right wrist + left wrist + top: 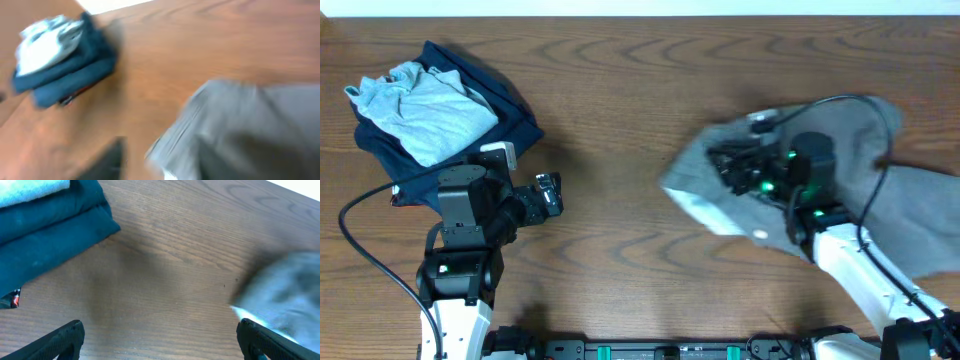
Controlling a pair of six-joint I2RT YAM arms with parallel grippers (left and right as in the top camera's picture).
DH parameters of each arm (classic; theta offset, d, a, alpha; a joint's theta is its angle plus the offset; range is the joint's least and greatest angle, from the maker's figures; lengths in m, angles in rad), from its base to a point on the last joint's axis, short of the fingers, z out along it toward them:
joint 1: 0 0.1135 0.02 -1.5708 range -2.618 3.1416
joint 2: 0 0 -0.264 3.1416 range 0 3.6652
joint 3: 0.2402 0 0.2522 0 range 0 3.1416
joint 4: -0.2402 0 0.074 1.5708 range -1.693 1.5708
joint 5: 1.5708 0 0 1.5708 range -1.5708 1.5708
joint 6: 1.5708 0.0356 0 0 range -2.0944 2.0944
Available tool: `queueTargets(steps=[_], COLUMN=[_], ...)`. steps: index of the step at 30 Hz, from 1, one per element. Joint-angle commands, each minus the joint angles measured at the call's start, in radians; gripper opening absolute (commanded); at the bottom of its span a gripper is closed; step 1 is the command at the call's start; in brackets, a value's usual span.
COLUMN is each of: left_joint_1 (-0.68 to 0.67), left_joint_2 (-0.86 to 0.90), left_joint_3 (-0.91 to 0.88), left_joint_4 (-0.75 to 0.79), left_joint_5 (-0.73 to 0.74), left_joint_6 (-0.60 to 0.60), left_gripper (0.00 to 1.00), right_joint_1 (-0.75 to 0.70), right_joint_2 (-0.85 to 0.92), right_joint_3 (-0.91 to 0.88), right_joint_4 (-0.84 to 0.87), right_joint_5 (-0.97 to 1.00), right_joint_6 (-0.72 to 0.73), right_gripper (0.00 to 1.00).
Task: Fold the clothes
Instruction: 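Grasp the grey shorts with the right gripper and drag them toward center, then reach the left gripper to the shorts' waistband and grasp it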
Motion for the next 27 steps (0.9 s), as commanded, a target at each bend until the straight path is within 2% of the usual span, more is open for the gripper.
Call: queueTargets(steps=[1, 2, 6, 12, 17, 22, 27], left_joint_1=[-0.004, -0.004, -0.004, -0.009, -0.077, -0.213, -0.322], left_joint_2=[0.000, 0.000, 0.000, 0.046, 0.172, 0.354, 0.558], left_joint_3=[0.016, 0.016, 0.016, 0.016, 0.016, 0.016, 0.016], left_joint_4=[0.002, 0.002, 0.015, 0.032, 0.075, 0.177, 0.366], left_joint_5=[0.013, 0.013, 0.014, 0.036, 0.169, 0.171, 0.167], left_joint_6=[-0.010, -0.010, -0.013, -0.151, -0.152, -0.155, -0.159], left_gripper=[0.98, 0.98, 0.98, 0.98, 0.98, 0.98, 0.98], right_joint_1=[0.021, 0.010, -0.063, -0.220, -0.350, -0.418, -0.422], right_joint_2=[-0.002, -0.006, -0.054, -0.208, -0.298, -0.315, -0.315], right_joint_3=[0.000, 0.000, 0.002, 0.016, 0.016, 0.016, 0.016], right_joint_4=[-0.053, -0.091, -0.309, -0.633, -0.794, -0.906, -0.978], right_joint_5=[0.079, 0.112, 0.318, 0.594, 0.592, 0.592, 0.593], right_joint_6=[0.000, 0.001, 0.023, 0.020, -0.024, -0.023, -0.023], right_gripper=[0.96, 0.99, 0.99, 0.99, 0.99, 0.99, 0.99])
